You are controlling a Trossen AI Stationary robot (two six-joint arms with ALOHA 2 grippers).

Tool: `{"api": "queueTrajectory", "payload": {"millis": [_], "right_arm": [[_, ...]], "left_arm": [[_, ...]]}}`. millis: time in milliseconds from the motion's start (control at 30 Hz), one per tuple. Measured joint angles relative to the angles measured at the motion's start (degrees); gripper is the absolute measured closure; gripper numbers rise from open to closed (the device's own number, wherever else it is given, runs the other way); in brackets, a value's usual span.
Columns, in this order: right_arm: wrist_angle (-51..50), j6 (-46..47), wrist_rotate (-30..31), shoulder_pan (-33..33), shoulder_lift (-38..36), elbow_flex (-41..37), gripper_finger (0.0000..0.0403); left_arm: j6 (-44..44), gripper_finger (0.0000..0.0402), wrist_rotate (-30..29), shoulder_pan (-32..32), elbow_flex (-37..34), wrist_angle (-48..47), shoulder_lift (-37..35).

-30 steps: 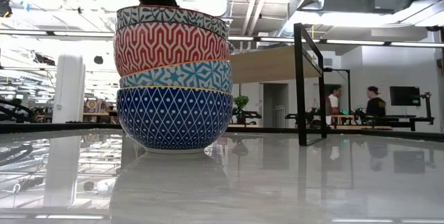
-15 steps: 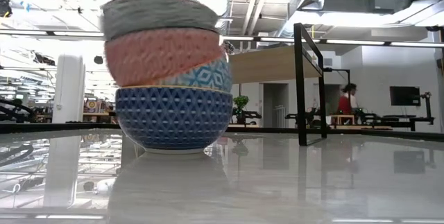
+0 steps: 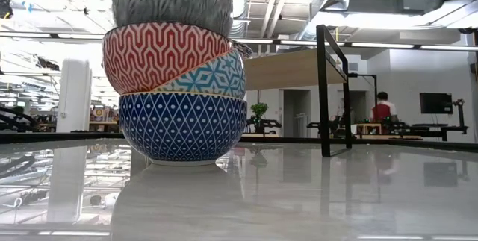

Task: Place and stack bowls onto a shelf
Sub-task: Put the red bowl to the right on the shelf

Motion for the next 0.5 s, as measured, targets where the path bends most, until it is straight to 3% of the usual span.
{"api": "queueTrajectory", "payload": {"millis": [200,500], "right_arm": [[-0.02,0.01,0.01,-0.01,0.42,0.0,0.0272],[0.23,0.0,0.08,-0.01,1.12,0.0,0.0272]], "left_arm": [[-6.13,0.0401,2.72,3.9,0.0,1.23,-5.3],[-17.65,0.0401,1.92,13.37,0.0,12.0,-11.64]]}}
